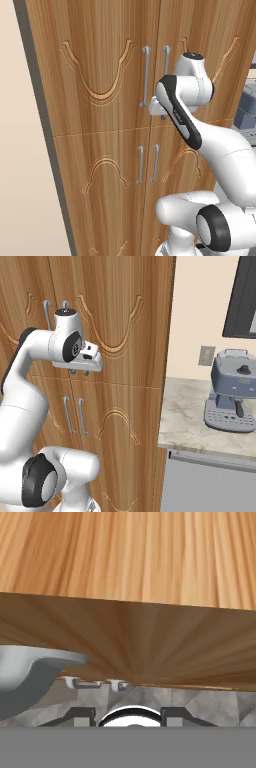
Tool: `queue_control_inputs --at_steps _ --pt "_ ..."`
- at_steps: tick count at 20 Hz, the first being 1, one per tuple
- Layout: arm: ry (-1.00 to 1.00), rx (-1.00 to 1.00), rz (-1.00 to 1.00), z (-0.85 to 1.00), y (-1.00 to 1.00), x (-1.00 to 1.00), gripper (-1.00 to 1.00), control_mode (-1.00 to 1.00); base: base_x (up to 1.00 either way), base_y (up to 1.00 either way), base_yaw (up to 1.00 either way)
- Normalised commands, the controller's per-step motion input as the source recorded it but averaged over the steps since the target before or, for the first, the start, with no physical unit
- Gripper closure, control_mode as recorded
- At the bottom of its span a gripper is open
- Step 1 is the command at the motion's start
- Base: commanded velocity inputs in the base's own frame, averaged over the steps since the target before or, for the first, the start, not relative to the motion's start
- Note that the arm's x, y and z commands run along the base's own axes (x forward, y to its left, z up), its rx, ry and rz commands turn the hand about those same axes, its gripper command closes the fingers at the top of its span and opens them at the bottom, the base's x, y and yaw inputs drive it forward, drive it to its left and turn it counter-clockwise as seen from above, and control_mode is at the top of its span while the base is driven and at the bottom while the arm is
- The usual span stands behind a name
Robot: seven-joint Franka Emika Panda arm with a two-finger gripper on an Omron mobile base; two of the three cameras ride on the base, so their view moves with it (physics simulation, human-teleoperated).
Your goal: Navigate to the stand mixer.
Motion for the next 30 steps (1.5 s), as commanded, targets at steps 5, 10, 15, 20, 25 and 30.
queue_control_inputs --at_steps 5,10,15,20,25,30 --pt "-0.02 0.00 0.00 0.00 0.00 -0.10 -1.00 -1.00 0.00 0.00 0.00" --pt "0.00 0.00 0.00 0.00 0.01 -0.06 -1.00 -1.00 0.00 0.00 0.00" --pt "0.00 -0.02 0.01 -0.04 0.07 -0.28 -1.00 1.00 -0.51 0.06 0.00" --pt "0.00 0.00 0.00 0.00 0.00 0.00 -1.00 1.00 -0.71 -0.13 0.00" --pt "0.00 0.00 0.00 0.00 0.00 0.00 -1.00 1.00 -0.53 -0.63 -0.01" --pt "0.00 0.00 0.00 0.00 0.00 0.00 -1.00 1.00 -0.70 -0.95 -0.01"
